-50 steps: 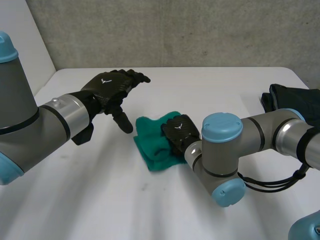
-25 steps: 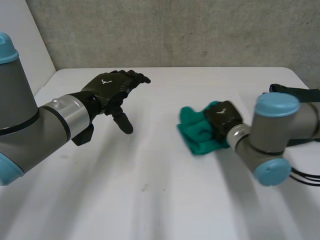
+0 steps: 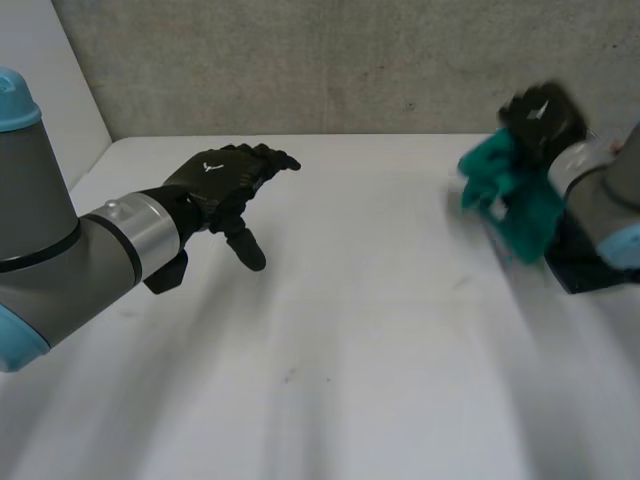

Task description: Fold the laundry.

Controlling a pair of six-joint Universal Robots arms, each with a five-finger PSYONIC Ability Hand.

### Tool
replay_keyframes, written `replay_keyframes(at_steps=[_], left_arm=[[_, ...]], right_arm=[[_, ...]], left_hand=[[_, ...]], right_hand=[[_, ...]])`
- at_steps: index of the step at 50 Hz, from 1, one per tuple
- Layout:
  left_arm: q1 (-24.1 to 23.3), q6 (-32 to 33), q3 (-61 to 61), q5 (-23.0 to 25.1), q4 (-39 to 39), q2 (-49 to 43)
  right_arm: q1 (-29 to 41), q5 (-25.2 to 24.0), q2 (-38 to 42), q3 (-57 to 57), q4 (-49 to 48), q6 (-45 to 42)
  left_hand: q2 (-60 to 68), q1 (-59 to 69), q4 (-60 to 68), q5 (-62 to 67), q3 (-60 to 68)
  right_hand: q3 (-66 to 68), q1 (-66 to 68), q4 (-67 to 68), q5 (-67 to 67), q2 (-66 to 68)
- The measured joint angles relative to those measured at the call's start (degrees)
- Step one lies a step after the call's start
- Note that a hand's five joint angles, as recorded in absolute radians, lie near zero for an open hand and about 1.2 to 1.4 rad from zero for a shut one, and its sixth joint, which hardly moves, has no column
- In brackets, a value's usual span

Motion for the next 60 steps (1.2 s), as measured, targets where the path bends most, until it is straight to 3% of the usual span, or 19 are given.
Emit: replay_keyframes(at_steps=[10,24,35,46,52,60], left_arm=[[-0.13,0.00,-0.57,-0.06,0.58,0.06],[-0.79,0.00,-0.94,-0.07,1.22,-0.22],[-0.85,-0.02,-1.02,-0.08,1.20,-0.30],[-0.83,-0.02,-1.03,-0.10,1.25,-0.29],[-0.95,-0.06,-1.14,-0.09,1.26,-0.33],[-1.47,-0.08,-1.20,-0.08,1.55,-0.83]], right_arm=[[-8.67,-4.31,-0.20,-14.95,4.83,3.92],[-17.98,-6.92,3.22,-4.10,4.71,4.55],[-17.72,-6.36,2.61,-5.83,3.88,5.18],[-11.61,-3.52,1.67,-13.56,4.24,8.20],[-8.53,0.55,1.76,-20.56,4.47,15.88],[-9.14,0.60,3.57,-18.71,5.23,19.59]], left_hand=[[0.00,0.00,0.00,0.00,0.00],[0.00,0.00,0.00,0.00,0.00],[0.00,0.00,0.00,0.00,0.00],[0.00,0.00,0.00,0.00,0.00],[0.00,0.05,0.00,0.00,0.00],[0.00,0.07,0.00,0.00,0.00]], right_hand=[[0.92,0.00,0.24,0.00,0.00],[0.92,0.00,0.25,0.02,0.00],[0.90,0.00,0.24,0.02,0.00],[0.90,0.00,0.24,0.02,0.00],[0.90,0.00,0.25,0.02,0.00],[0.90,0.00,0.25,0.02,0.00]])
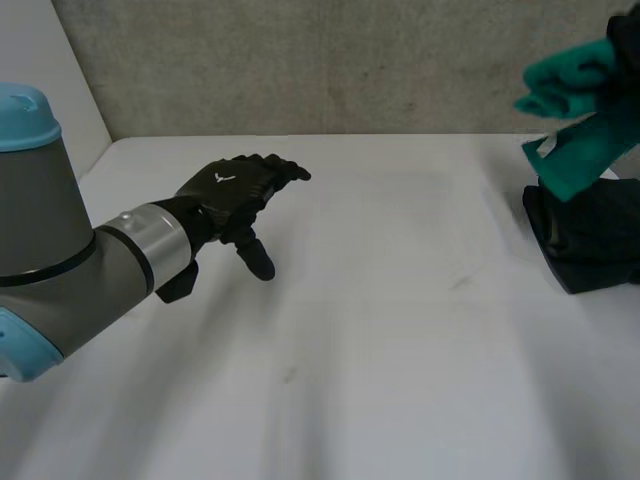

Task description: Fold the laundry.

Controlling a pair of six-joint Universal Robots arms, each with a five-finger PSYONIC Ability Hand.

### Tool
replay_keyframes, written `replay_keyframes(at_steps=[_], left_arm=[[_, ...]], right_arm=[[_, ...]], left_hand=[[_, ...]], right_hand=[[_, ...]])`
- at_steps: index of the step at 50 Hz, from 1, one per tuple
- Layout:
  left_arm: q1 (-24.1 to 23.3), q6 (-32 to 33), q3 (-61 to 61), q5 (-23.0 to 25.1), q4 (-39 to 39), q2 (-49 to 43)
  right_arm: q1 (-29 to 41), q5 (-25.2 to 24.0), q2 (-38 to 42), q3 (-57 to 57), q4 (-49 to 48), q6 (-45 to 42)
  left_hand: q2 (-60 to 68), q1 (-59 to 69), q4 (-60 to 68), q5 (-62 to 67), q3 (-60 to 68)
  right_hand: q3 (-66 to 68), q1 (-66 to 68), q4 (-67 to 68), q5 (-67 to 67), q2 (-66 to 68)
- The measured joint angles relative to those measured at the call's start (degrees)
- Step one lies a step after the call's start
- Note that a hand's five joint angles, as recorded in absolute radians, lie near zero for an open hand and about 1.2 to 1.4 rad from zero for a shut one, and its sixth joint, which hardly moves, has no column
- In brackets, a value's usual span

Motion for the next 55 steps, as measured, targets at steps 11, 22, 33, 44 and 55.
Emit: replay_keyframes(at_steps=[11,22,33,44,55], left_arm=[[-0.44,0.04,-0.58,-0.04,0.53,-0.98],[-0.64,-0.01,-0.64,-0.03,0.56,-0.80],[-0.88,0.05,-0.55,-0.04,0.55,-0.60],[-0.53,0.09,0.22,-0.38,0.93,3.24],[3.12,-0.47,-1.21,-10.78,6.08,14.04]], right_arm=[[-8.49,-1.06,5.20,13.35,-4.19,-5.05],[-13.07,-5.64,4.42,19.27,-5.20,-10.41],[-13.48,-12.19,-6.14,29.20,-4.97,-12.95],[-9.87,-1.51,-25.82,31.84,-2.43,-12.31],[13.58,13.25,-33.68,33.97,2.47,-3.14]], left_hand=[[0.00,0.00,0.00,0.00,0.00],[0.00,0.00,0.00,0.00,0.00],[0.00,0.00,0.00,0.00,0.00],[0.00,-0.07,0.00,0.00,0.00],[0.00,-0.07,0.00,0.00,0.00]], right_hand=[[0.00,0.00,0.00,0.00,0.00],[-3.74,-0.32,-3.97,-1.63,-2.91],[-55.24,-41.46,-54.89,-51.28,-53.29],[-55.24,-41.47,-54.89,-51.27,-53.29],[-55.24,-41.47,-54.89,-51.27,-53.29]])
